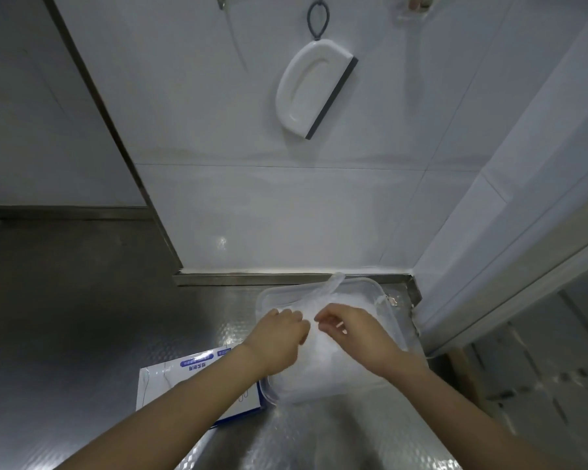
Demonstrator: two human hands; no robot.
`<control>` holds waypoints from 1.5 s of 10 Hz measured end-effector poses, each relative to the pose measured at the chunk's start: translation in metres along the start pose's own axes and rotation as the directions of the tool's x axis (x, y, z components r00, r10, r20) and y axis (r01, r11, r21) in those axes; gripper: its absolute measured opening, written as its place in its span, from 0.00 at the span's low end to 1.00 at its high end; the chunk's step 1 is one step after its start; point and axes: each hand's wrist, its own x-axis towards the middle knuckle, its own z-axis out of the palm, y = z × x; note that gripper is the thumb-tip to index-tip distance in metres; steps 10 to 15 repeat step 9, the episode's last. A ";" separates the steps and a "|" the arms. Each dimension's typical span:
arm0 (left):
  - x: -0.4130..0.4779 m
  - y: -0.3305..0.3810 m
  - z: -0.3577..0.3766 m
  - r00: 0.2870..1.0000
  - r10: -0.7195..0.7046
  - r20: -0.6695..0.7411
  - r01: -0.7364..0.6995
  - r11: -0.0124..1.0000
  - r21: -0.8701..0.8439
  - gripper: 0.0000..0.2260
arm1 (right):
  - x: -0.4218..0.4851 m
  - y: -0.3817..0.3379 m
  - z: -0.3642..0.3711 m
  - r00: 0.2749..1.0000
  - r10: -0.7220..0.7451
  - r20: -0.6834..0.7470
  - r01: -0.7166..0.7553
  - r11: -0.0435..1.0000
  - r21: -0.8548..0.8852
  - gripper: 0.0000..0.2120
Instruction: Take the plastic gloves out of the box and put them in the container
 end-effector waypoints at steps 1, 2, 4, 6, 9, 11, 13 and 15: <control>0.011 0.010 0.012 0.992 -0.102 -0.071 0.099 0.994 -0.053 0.18 | 0.007 0.009 0.012 0.995 -0.099 0.033 0.104 0.954 -0.280 0.15; 0.019 0.015 0.033 0.975 -0.162 0.150 0.154 0.986 0.062 0.26 | 0.014 0.033 0.022 0.974 0.068 0.214 0.035 0.896 -0.443 0.27; 0.030 0.015 0.057 0.905 -0.229 0.360 0.171 0.968 0.186 0.37 | 0.023 0.060 0.027 0.947 0.140 0.291 0.042 0.840 -0.540 0.36; 0.034 0.013 0.058 0.891 -0.237 0.387 0.165 0.964 0.209 0.41 | 0.027 0.065 0.037 0.931 0.163 0.326 0.079 0.782 -0.619 0.33; 0.018 0.006 0.038 0.979 -0.110 0.169 0.072 0.973 0.218 0.19 | 0.004 0.038 0.014 0.989 0.118 0.086 -0.067 0.890 -0.451 0.21; 0.018 0.006 0.038 0.979 -0.110 0.169 0.072 0.973 0.218 0.19 | 0.004 0.038 0.014 0.989 0.118 0.086 -0.067 0.890 -0.451 0.21; 0.018 0.006 0.038 0.979 -0.110 0.169 0.072 0.973 0.218 0.19 | 0.004 0.038 0.014 0.989 0.118 0.086 -0.067 0.890 -0.451 0.21; 0.018 0.006 0.038 0.979 -0.110 0.169 0.072 0.973 0.218 0.19 | 0.004 0.038 0.014 0.989 0.118 0.086 -0.067 0.890 -0.451 0.21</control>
